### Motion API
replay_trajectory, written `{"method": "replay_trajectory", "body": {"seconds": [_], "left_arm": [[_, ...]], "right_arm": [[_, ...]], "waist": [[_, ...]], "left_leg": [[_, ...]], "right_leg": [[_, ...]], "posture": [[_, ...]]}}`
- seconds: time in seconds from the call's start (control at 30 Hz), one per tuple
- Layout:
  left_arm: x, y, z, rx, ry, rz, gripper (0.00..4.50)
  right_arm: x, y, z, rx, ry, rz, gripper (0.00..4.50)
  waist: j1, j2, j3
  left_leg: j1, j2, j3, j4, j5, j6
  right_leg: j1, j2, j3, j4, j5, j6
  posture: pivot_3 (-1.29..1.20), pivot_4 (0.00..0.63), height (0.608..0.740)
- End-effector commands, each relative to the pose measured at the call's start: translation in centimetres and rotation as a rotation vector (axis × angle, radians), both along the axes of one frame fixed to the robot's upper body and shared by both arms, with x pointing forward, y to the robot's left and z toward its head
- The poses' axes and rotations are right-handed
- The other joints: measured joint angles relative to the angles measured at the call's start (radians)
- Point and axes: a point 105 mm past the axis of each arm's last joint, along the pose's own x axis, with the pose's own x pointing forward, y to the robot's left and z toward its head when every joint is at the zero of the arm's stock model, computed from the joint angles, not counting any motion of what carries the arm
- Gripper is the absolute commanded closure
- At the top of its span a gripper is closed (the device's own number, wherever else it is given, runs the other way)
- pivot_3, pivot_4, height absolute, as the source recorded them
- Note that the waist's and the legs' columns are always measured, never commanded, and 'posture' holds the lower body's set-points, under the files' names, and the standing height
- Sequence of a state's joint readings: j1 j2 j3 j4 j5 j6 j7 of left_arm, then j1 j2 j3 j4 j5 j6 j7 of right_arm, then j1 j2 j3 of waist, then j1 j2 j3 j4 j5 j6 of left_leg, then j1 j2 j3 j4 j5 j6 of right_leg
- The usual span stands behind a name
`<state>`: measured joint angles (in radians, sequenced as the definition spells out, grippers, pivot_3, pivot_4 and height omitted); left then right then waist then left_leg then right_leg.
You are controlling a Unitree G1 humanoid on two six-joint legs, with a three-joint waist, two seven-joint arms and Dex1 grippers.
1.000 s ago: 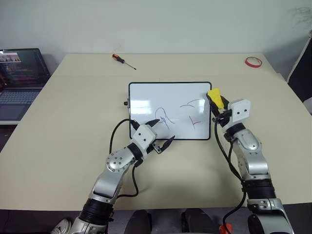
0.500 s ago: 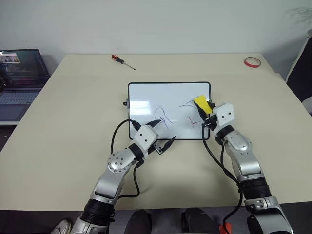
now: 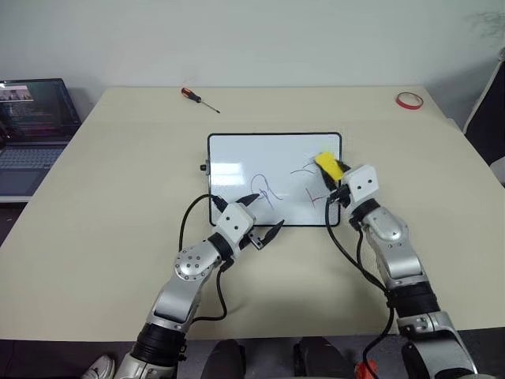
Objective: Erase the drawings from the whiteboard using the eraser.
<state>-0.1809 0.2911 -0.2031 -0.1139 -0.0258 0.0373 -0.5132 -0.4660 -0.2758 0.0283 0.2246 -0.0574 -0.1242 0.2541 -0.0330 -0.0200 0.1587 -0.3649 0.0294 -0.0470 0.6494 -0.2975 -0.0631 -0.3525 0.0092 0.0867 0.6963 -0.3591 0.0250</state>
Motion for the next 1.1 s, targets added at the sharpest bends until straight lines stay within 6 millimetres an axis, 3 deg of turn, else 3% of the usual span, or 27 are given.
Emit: {"method": "replay_trajectory", "body": {"seconds": [0.03, 0.23, 0.33, 0.43, 0.63, 0.73, 0.9, 1.0, 1.1], "left_arm": [[-0.2, -0.2, 1.6, -0.016, -0.062, -0.010, 0.00], [-0.1, -0.4, 1.7, -0.018, -0.067, -0.021, 0.00], [0.0, -0.4, 1.8, -0.016, -0.069, -0.022, 0.00], [0.0, -0.3, 1.8, -0.013, -0.068, -0.023, 0.00], [0.1, -0.4, 1.8, -0.011, -0.068, -0.024, 0.00], [0.0, -0.6, 1.9, -0.016, -0.073, -0.026, 0.00], [0.0, -0.6, 1.9, -0.017, -0.076, -0.025, 0.00], [0.0, -0.6, 1.9, -0.015, -0.074, -0.025, 0.00], [-0.1, -0.5, 1.8, -0.014, -0.072, -0.022, 0.00]], "right_arm": [[-0.1, 0.5, 0.6, 0.012, -0.030, 0.026, 3.26], [-2.3, 4.5, -0.5, -0.011, -0.008, 0.232, 3.26], [-2.8, 5.2, -1.0, -0.020, 0.017, 0.272, 3.26], [-2.5, 4.6, -1.2, -0.022, 0.022, 0.245, 3.26], [-0.8, 1.6, 0.5, -0.050, -0.060, 0.059, 3.26], [-0.5, 1.3, 1.1, -0.056, -0.087, 0.037, 3.26], [-1.6, 3.7, 0.5, -0.035, -0.061, 0.173, 3.26], [-3.1, 6.2, -0.5, -0.029, -0.012, 0.321, 3.26], [-3.9, 7.1, -1.3, -0.050, 0.022, 0.382, 3.26]], "waist": [[0.000, 0.000, 0.000], [-0.002, 0.000, 0.000], [-0.001, 0.000, 0.000], [0.000, 0.000, 0.000], [0.001, 0.000, 0.000], [0.000, 0.000, 0.000], [-0.002, 0.000, 0.000], [-0.001, 0.000, 0.000], [-0.001, 0.000, 0.000]], "left_leg": [[0.000, 0.000, 0.000, 0.000, 0.000, 0.000], [0.000, 0.000, 0.000, 0.000, 0.000, 0.000], [0.000, 0.000, 0.000, 0.000, 0.000, 0.000], [0.000, 0.000, 0.000, 0.000, 0.000, 0.000], [0.000, 0.000, 0.000, 0.000, 0.000, 0.000], [0.000, 0.000, 0.000, 0.000, 0.000, 0.000], [0.000, 0.000, 0.000, 0.000, 0.000, 0.000], [0.000, 0.000, 0.000, 0.000, 0.000, 0.000], [0.000, 0.000, 0.000, 0.000, 0.000, 0.000]], "right_leg": [[0.000, 0.000, 0.000, 0.000, 0.000, 0.000], [0.000, 0.000, 0.000, 0.000, 0.000, 0.000], [0.000, 0.000, 0.000, 0.000, 0.000, 0.000], [0.000, 0.000, 0.000, 0.000, 0.000, 0.000], [0.000, 0.000, 0.000, 0.000, 0.000, 0.000], [0.000, 0.000, 0.000, 0.000, 0.000, 0.000], [0.000, 0.000, 0.000, 0.000, 0.000, 0.000], [0.000, 0.000, 0.000, -0.001, 0.000, 0.000], [0.000, 0.000, 0.000, -0.001, 0.000, 0.000]], "posture": [[0.00, 0.150, 0.740], [0.00, 0.150, 0.740], [0.00, 0.150, 0.740], [0.00, 0.150, 0.740], [0.00, 0.150, 0.740], [0.00, 0.150, 0.740], [0.00, 0.150, 0.740], [0.00, 0.150, 0.740], [0.00, 0.150, 0.740]]}}
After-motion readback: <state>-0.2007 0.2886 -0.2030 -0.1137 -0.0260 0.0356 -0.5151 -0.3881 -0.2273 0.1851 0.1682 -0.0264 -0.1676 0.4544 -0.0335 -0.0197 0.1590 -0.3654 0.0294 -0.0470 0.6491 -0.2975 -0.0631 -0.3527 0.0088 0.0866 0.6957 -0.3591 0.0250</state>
